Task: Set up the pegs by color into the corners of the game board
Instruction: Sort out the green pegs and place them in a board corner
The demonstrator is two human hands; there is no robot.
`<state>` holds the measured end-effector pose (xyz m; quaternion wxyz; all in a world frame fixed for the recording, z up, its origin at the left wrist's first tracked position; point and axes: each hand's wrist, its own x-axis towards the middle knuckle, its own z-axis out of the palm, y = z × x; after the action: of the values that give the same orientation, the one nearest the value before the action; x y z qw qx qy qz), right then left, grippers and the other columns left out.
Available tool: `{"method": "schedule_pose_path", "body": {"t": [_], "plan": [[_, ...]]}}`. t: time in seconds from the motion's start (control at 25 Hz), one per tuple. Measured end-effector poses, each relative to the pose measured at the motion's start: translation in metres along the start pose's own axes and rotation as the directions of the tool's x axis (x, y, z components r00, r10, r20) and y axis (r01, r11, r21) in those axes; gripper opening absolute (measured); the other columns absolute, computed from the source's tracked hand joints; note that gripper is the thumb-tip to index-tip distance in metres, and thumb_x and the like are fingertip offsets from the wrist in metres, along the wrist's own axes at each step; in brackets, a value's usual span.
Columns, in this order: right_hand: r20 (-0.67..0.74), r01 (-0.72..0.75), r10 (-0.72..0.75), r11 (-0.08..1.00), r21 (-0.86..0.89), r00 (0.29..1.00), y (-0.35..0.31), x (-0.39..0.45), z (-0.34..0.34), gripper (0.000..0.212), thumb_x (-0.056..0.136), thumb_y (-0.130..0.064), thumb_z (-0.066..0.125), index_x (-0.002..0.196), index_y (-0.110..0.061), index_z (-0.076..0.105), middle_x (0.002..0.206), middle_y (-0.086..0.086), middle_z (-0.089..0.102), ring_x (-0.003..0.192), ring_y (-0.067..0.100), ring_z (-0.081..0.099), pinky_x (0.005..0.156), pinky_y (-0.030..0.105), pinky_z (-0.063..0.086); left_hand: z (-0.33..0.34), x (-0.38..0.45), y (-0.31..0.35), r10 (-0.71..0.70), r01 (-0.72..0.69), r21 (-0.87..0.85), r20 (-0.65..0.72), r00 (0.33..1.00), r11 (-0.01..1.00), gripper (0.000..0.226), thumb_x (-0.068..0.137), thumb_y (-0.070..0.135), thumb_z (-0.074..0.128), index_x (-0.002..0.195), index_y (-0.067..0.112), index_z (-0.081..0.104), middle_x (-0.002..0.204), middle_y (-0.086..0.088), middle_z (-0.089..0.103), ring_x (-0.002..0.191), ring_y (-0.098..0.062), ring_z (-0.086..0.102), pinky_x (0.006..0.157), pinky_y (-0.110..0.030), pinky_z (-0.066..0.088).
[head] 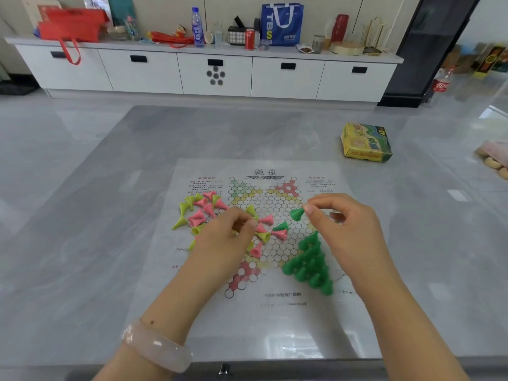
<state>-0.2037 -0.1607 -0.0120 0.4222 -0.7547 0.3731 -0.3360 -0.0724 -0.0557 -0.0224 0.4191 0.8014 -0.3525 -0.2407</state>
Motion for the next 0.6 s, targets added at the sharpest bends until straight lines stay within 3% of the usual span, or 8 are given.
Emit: {"method": "schedule_pose_path", "body": {"t": [0.08,0.16,0.24,0.32,0.44,0.6], "plan": [[-0.051,-0.036,0.037,0.999,0.031,0.998,0.002,0.002,-0.005,0.015,0.081,-0.024,0.064,0.071,-0.035,0.063,0.087,-0.021,0.061,0.085,-0.018,0.051,0.075,0.006,0.036,0.000,0.004,0.001,0.117,-0.109,0.204,-0.030,0.993,0.973,0.015,0.092,0.019,0.047,0.099,0.022,0.060,0.091,0.010,0.056,0.066,0.001,0.045,0.061,-0.008,0.034],[-0.068,-0.049,0.052,0.998,0.046,0.996,0.003,0.003,-0.008,0.016,0.081,-0.023,0.064,0.070,-0.035,0.062,0.086,-0.022,0.060,0.082,-0.021,0.050,0.076,0.007,0.036,0.007,0.013,0.005,0.234,-0.219,0.368,0.006,0.972,0.904,0.023,0.091,0.015,0.047,0.108,0.022,0.061,0.103,0.004,0.058,0.079,-0.004,0.050,0.069,-0.012,0.039],[-0.077,-0.053,0.057,0.997,0.058,0.995,0.003,0.004,-0.010,0.015,0.081,-0.024,0.064,0.071,-0.034,0.062,0.086,-0.021,0.061,0.082,-0.020,0.050,0.076,0.009,0.038,0.019,0.028,0.012,0.331,-0.319,0.509,0.068,0.941,0.800,0.031,0.091,0.012,0.047,0.118,0.024,0.059,0.114,0.000,0.057,0.102,-0.014,0.053,0.085,-0.024,0.045],[-0.089,-0.059,0.066,0.995,0.080,0.994,0.004,0.003,-0.012,0.013,0.081,-0.024,0.064,0.072,-0.033,0.063,0.088,-0.019,0.062,0.085,-0.015,0.052,0.076,0.010,0.040,0.031,0.045,0.017,0.386,-0.410,0.632,0.185,0.904,0.658,0.041,0.090,0.007,0.050,0.124,0.028,0.054,0.118,0.000,0.058,0.112,-0.019,0.050,0.093,-0.032,0.045],[-0.104,-0.067,0.077,0.993,0.093,0.992,0.005,0.003,-0.015,0.011,0.081,-0.022,0.064,0.073,-0.031,0.064,0.089,-0.016,0.064,0.087,-0.007,0.056,0.077,0.010,0.040,0.041,0.066,0.019,0.340,-0.485,0.723,0.353,0.872,0.493,0.043,0.088,0.007,0.055,0.124,0.032,0.055,0.115,0.001,0.061,0.109,-0.019,0.053,0.090,-0.032,0.047],[-0.107,-0.088,0.099,0.991,0.097,0.989,0.006,0.004,-0.017,0.010,0.082,-0.022,0.063,0.075,-0.029,0.064,0.090,-0.016,0.063,0.088,-0.007,0.055,0.076,0.008,0.039,0.046,0.074,0.019,0.256,-0.499,0.763,0.428,0.867,0.411,0.033,0.085,0.012,0.060,0.112,0.030,0.061,0.098,0.000,0.065,0.088,-0.017,0.061,0.080,-0.032,0.055]]}}
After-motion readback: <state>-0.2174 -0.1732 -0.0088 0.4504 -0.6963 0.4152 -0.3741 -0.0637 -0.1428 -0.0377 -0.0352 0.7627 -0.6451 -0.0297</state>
